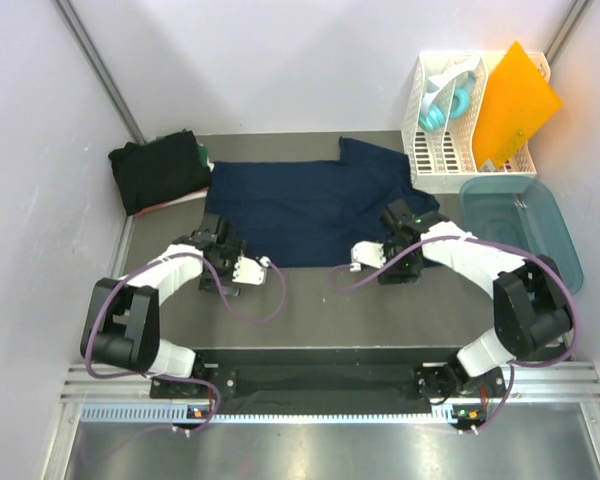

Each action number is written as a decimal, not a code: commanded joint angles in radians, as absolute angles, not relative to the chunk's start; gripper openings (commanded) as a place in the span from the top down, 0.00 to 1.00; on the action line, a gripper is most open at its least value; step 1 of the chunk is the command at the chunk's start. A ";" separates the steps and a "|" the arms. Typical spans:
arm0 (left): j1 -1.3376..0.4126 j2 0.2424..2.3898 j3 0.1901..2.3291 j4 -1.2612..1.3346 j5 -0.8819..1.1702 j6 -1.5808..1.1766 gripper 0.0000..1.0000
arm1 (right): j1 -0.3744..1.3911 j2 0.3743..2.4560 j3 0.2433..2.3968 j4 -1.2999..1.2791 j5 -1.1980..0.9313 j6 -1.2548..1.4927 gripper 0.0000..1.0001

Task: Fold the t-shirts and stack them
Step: Fold the flattened tshirt in 1/3 of the way

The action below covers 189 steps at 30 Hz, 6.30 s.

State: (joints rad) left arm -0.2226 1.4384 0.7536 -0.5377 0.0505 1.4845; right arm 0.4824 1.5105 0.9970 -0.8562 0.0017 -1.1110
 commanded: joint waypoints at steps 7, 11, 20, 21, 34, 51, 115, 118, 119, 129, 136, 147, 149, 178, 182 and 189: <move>-0.209 1.534 0.703 -0.338 0.043 1.506 0.07 | 0.543 1.652 0.980 -0.546 0.049 -1.045 0.41; -0.201 1.575 0.716 -0.291 0.035 1.500 0.07 | 0.541 1.721 0.968 -0.471 0.098 -1.054 0.41; -0.170 1.559 0.733 -0.376 0.084 1.557 0.10 | 0.540 1.779 0.948 -0.410 0.137 -1.057 0.62; -0.167 1.557 0.741 -0.423 0.090 1.562 0.12 | 0.540 1.779 0.953 -0.414 0.137 -1.058 0.69; -0.055 1.407 0.629 -0.695 0.081 1.796 0.55 | 0.548 1.554 0.870 -0.753 0.061 -1.186 1.00; -0.049 1.213 0.678 -0.953 0.170 1.802 0.33 | 0.581 1.416 0.741 -0.828 0.118 -1.293 0.40; -0.060 1.634 0.864 -0.776 0.249 1.828 0.53 | 0.454 1.707 1.390 -0.531 0.167 -1.129 0.32; -0.061 1.657 0.885 -0.816 0.218 1.833 0.65 | 0.446 1.704 1.388 -0.520 0.167 -1.135 0.32; -0.063 1.666 0.888 -0.822 0.212 1.824 0.85 | 0.445 1.706 1.388 -0.519 0.170 -1.140 0.32; -0.064 1.594 0.851 -0.974 0.153 1.824 1.00 | 0.410 1.718 1.405 -0.502 0.167 -1.169 0.32; -0.063 1.484 0.787 -1.141 0.077 1.874 1.00 | 0.376 1.741 1.414 -0.482 0.155 -1.184 0.32; -0.063 1.413 0.681 -1.281 -0.084 1.997 1.00 | 0.347 1.758 1.399 -0.456 0.132 -1.209 0.32; -0.063 1.414 0.678 -1.269 -0.101 1.991 1.00 | 0.341 1.747 1.384 -0.468 0.124 -1.222 0.32; -0.067 1.700 1.172 -0.942 -0.009 1.522 0.01 | 0.278 1.659 1.291 -1.215 -0.144 -1.281 0.43; -0.106 1.710 1.117 -0.876 -0.005 1.503 0.01 | 0.268 1.788 1.396 -1.190 -0.218 -1.200 0.42; -0.155 1.727 1.098 -0.790 -0.017 1.480 0.01 | 0.258 1.954 1.526 -1.167 -0.290 -1.131 0.41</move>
